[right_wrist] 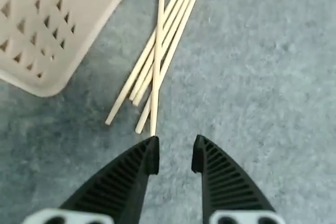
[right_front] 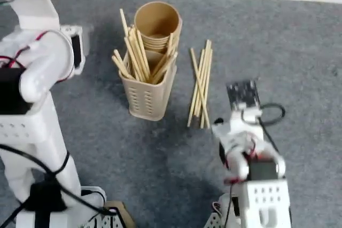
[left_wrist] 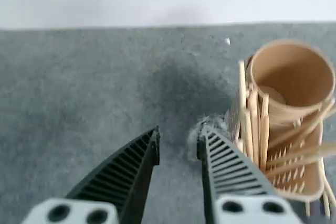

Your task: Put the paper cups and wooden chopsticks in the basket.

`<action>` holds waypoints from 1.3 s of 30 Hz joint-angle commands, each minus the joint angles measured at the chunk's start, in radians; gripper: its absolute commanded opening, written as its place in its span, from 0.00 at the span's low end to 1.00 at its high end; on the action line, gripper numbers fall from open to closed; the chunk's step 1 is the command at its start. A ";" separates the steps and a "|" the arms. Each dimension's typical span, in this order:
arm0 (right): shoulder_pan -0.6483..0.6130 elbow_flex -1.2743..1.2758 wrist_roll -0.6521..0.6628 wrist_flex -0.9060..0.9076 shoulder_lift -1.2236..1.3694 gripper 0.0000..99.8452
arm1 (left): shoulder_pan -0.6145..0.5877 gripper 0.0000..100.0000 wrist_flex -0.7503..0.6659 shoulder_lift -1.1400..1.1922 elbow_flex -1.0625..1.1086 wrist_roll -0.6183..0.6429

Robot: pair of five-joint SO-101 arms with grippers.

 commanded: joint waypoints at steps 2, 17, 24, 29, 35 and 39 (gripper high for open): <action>0.007 -0.160 -0.011 0.001 0.275 0.12 | 0.008 0.16 -0.058 -0.209 0.314 0.002; 0.041 -0.162 -0.183 0.007 0.231 0.12 | 0.007 0.15 -0.568 -0.627 1.290 -0.149; 0.082 -0.081 -0.184 0.002 0.124 0.12 | 0.012 0.15 -0.707 -0.633 1.431 -0.144; 0.084 -0.036 -0.186 0.004 0.058 0.12 | 0.012 0.15 -0.784 -0.636 1.509 -0.143; 0.084 0.056 -0.180 -0.127 -0.022 0.12 | 0.012 0.15 -0.790 -0.636 1.529 -0.143; 0.068 0.150 -0.077 -0.160 -0.073 0.18 | 0.012 0.15 -0.787 -0.633 1.531 -0.143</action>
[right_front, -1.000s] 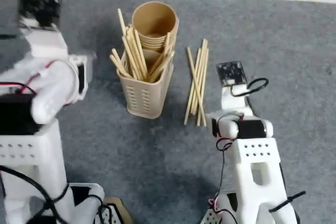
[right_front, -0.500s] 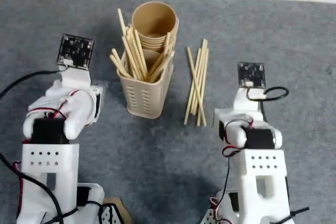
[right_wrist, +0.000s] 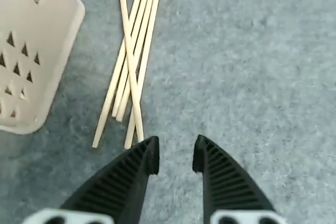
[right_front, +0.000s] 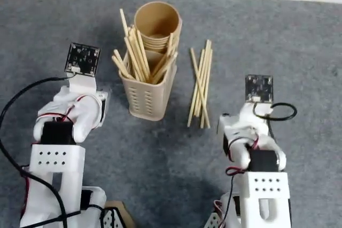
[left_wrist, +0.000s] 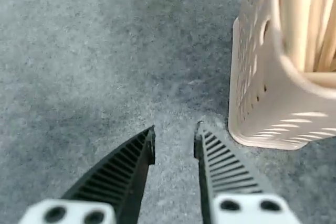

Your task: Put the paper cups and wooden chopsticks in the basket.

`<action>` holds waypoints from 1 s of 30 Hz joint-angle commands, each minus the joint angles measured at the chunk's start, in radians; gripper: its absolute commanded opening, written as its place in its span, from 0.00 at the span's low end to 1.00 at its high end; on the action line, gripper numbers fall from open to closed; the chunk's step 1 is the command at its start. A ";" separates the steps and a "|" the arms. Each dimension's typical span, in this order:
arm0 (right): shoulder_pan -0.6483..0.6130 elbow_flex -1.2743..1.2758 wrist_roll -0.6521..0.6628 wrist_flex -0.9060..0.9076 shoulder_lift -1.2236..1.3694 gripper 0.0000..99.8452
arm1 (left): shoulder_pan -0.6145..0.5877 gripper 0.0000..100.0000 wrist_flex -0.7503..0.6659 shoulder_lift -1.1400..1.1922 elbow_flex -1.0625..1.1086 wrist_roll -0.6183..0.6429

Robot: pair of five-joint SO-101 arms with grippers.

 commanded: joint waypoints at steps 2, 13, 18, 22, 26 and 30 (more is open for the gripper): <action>-0.010 0.067 0.221 -0.062 -0.062 0.26 | 0.012 0.15 -0.021 -0.024 0.015 -0.003; 0.053 0.001 0.147 -0.111 0.033 0.31 | 0.007 0.15 -0.146 -0.024 0.139 0.089; 0.001 -0.294 0.115 -0.107 0.446 0.27 | 0.005 0.15 -0.147 -0.025 0.154 0.118; -0.093 -0.489 0.106 -0.087 0.725 0.29 | -0.033 0.15 -0.164 -0.025 0.166 0.132; -0.156 -0.616 0.063 -0.091 0.920 0.36 | -0.090 0.16 -0.170 -0.025 0.174 0.206; -0.157 -0.710 0.060 -0.097 1.090 0.36 | -0.088 0.16 -0.170 -0.025 0.177 0.206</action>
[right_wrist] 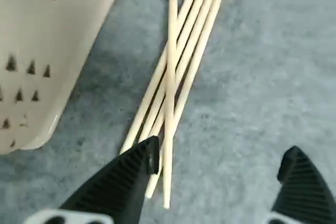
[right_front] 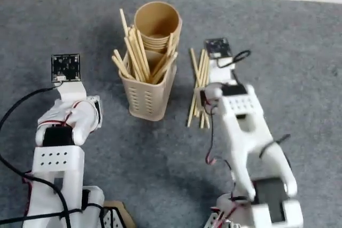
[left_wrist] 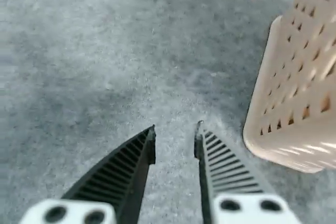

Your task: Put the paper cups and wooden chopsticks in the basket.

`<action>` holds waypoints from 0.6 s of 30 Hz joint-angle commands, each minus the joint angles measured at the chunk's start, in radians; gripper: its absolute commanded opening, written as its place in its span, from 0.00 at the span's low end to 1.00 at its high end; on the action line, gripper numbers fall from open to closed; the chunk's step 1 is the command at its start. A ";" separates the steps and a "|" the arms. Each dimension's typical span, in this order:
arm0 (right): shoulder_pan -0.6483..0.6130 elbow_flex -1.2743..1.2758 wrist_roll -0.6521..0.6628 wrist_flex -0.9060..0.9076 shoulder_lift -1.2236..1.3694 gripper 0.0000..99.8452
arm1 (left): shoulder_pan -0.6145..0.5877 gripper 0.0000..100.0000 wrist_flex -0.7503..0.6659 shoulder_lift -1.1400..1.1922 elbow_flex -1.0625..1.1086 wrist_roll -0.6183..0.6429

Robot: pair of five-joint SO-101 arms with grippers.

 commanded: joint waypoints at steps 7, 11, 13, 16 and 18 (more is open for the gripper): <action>-0.013 -0.208 -0.012 -0.035 0.285 0.37 | -0.008 0.16 -0.017 -0.021 -0.002 0.015; -0.013 -0.255 -0.014 -0.050 0.344 0.37 | -0.007 0.16 -0.017 -0.021 -0.002 0.015; -0.013 -0.268 -0.014 -0.050 0.380 0.37 | -0.007 0.16 -0.017 -0.021 -0.002 0.015; -0.007 -0.277 -0.014 -0.050 0.432 0.36 | -0.007 0.16 -0.017 -0.021 -0.002 0.015; -0.007 -0.277 -0.012 -0.048 0.452 0.31 | -0.007 0.16 -0.017 -0.021 -0.002 0.015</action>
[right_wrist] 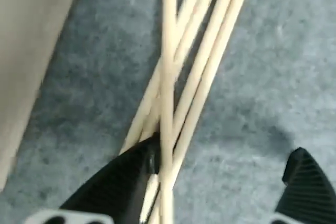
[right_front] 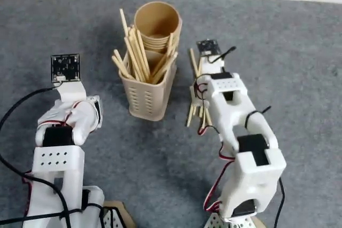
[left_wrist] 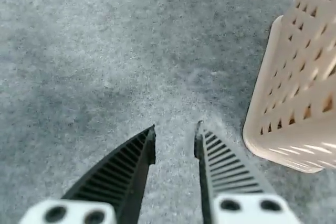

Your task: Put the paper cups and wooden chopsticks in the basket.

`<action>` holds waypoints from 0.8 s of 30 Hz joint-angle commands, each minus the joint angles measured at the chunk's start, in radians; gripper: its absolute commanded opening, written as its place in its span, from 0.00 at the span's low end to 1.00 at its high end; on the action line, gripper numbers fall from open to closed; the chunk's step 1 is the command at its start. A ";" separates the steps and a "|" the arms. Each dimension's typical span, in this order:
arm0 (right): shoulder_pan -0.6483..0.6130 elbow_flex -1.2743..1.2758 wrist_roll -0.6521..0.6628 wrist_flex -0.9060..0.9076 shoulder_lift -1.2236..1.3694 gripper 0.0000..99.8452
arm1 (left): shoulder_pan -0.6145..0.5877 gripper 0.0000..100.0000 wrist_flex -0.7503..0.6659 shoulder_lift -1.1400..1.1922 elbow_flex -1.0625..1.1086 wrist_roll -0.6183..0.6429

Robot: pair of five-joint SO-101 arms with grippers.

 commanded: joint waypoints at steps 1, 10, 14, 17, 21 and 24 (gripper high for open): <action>-0.005 -0.024 0.002 -0.008 0.019 0.26 | -0.005 0.16 -0.015 -0.021 -0.004 0.011; -0.004 -0.024 -0.009 0.077 0.021 0.11 | -0.005 0.16 -0.015 -0.021 -0.004 0.011; 0.042 -0.019 -0.107 0.096 0.021 0.00 | -0.005 0.16 -0.012 -0.021 -0.004 0.011; 0.096 -0.024 -0.123 0.140 0.021 0.00 | -0.005 0.16 -0.012 -0.021 -0.004 0.012; 0.150 -0.018 -0.121 0.162 0.021 0.00 | -0.005 0.16 -0.015 -0.021 -0.004 0.012; 0.163 -0.018 -0.121 0.163 0.019 0.00 | -0.005 0.16 -0.015 -0.021 -0.004 0.012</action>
